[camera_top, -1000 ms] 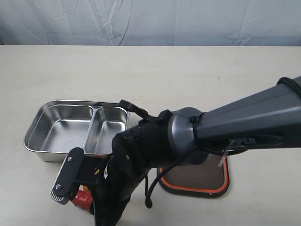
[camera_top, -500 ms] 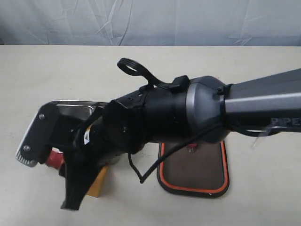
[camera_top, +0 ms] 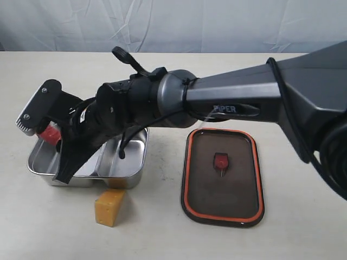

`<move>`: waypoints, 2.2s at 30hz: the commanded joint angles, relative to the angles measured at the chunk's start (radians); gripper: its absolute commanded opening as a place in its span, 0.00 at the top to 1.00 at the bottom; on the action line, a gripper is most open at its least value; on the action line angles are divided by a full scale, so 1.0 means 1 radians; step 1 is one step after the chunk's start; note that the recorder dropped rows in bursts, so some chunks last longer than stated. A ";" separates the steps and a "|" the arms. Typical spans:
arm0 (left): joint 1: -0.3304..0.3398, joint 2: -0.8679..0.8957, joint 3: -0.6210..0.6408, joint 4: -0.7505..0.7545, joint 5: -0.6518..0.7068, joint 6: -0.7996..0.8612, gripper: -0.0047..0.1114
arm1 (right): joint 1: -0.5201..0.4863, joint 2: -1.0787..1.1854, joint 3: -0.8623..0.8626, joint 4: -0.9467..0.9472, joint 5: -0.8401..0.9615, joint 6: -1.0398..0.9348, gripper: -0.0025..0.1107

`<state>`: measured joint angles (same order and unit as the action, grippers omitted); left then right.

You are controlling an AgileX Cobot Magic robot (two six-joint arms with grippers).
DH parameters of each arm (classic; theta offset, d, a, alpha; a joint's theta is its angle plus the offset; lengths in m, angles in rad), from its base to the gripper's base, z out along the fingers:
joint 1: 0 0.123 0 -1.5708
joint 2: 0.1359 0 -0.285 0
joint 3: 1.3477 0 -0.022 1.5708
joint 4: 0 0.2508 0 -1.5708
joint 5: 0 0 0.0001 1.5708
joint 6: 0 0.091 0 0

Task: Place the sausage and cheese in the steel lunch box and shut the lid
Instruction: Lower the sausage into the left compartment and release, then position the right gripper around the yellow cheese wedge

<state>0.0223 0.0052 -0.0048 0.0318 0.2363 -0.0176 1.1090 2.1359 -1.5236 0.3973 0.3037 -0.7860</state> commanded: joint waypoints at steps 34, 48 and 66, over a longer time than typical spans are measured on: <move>0.006 -0.005 0.005 0.000 0.003 0.000 0.96 | 0.103 -0.118 -0.016 -0.209 0.594 1.110 0.62; 0.006 -0.005 0.005 0.000 0.003 0.000 0.96 | 0.243 -0.118 -0.016 -0.511 0.593 1.524 0.62; 0.090 -0.005 0.005 0.000 0.001 0.000 0.96 | 0.243 -0.118 0.069 -0.658 0.512 1.929 0.62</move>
<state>0.1102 0.0052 -0.0048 0.0318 0.2363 -0.0176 1.3512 2.0297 -1.4582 -0.2450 0.8292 1.1313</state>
